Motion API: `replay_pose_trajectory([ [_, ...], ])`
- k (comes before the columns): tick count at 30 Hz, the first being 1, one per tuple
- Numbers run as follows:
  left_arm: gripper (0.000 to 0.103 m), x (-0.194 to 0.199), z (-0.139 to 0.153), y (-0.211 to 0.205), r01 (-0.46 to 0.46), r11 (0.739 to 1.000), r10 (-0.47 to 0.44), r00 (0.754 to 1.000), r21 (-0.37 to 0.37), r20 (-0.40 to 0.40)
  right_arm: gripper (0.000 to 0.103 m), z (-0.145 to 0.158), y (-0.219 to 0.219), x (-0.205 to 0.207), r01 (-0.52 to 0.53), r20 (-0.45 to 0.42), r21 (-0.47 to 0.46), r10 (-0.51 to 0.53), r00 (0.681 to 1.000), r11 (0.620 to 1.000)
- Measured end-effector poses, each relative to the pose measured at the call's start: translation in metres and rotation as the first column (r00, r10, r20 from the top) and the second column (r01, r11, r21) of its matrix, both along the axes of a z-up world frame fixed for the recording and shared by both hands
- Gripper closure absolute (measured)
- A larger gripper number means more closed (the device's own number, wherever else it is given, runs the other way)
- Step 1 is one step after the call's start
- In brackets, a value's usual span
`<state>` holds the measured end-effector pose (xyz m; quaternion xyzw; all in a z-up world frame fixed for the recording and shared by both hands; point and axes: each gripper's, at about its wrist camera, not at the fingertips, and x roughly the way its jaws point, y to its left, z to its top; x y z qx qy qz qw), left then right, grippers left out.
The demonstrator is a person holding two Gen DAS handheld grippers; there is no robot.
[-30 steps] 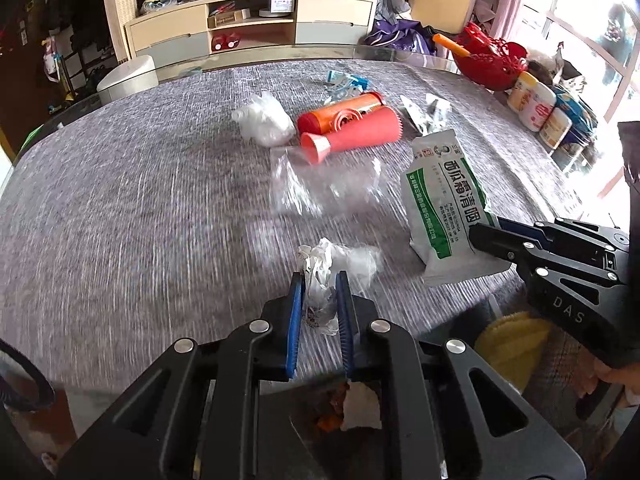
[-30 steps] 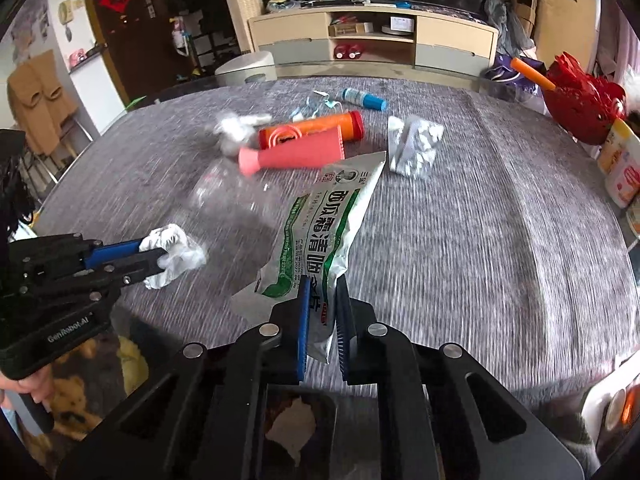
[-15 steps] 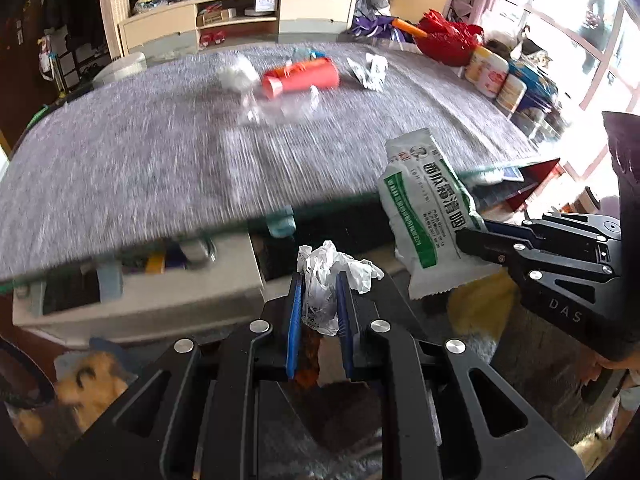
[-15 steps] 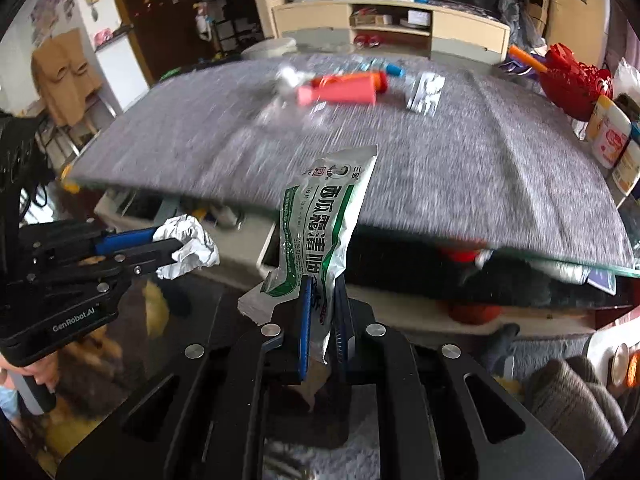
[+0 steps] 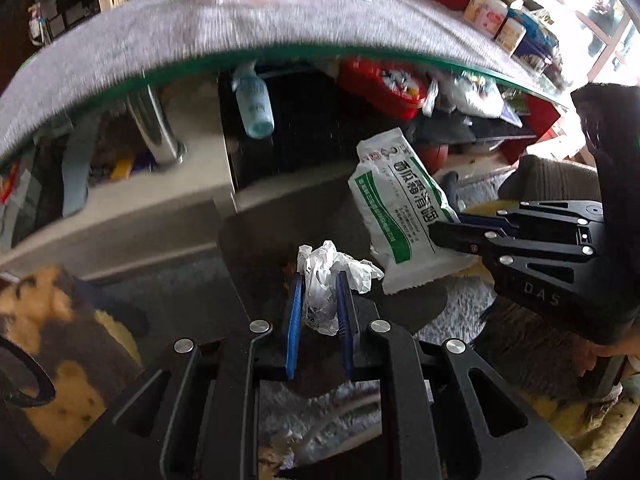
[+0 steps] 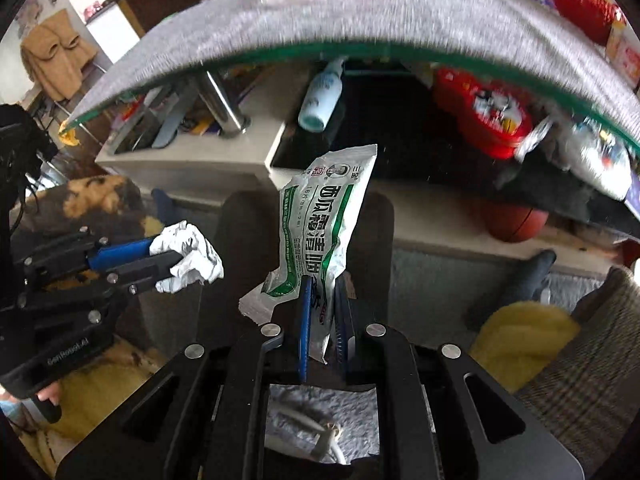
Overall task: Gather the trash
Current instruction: 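Lower the crumpled plastic and medicine packet to the grey bin, then open both tools over the bin and raise them back to the table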
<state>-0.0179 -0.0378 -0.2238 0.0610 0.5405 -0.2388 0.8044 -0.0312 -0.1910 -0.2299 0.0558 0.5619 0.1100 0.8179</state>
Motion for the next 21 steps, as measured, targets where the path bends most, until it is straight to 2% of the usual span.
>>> replay_pose_trajectory([
  [6, 0.088, -0.004, -0.025, -0.001, -0.003, 1.0, 0.004, 0.996, 0.01, -0.087, 0.091, -0.021, 0.005, -0.002, -0.002, -0.063, 0.021, 0.004, 0.998, 1.0],
  [18, 0.083, 0.0, -0.037, 0.004, -0.018, 1.0, 0.02, 0.992, 0.018, -0.126, 0.086, -0.023, 0.0, 0.005, 0.019, -0.076, 0.034, -0.017, 0.997, 0.999],
  [19, 0.08, 0.0, -0.038, 0.004, -0.018, 1.0, 0.02, 0.991, 0.017, -0.129, 0.085, -0.024, 0.0, 0.005, 0.019, -0.079, 0.035, -0.016, 0.997, 0.999],
  [20, 0.077, 0.0, -0.038, 0.004, -0.017, 1.0, 0.019, 0.991, 0.016, -0.132, 0.077, -0.024, -0.001, 0.006, 0.021, -0.081, 0.039, -0.017, 0.997, 0.999],
  [21, 0.075, 0.0, -0.039, 0.003, -0.016, 1.0, 0.018, 0.991, 0.016, -0.134, 0.064, -0.024, -0.002, 0.006, 0.024, -0.08, 0.039, -0.021, 0.997, 0.999],
])
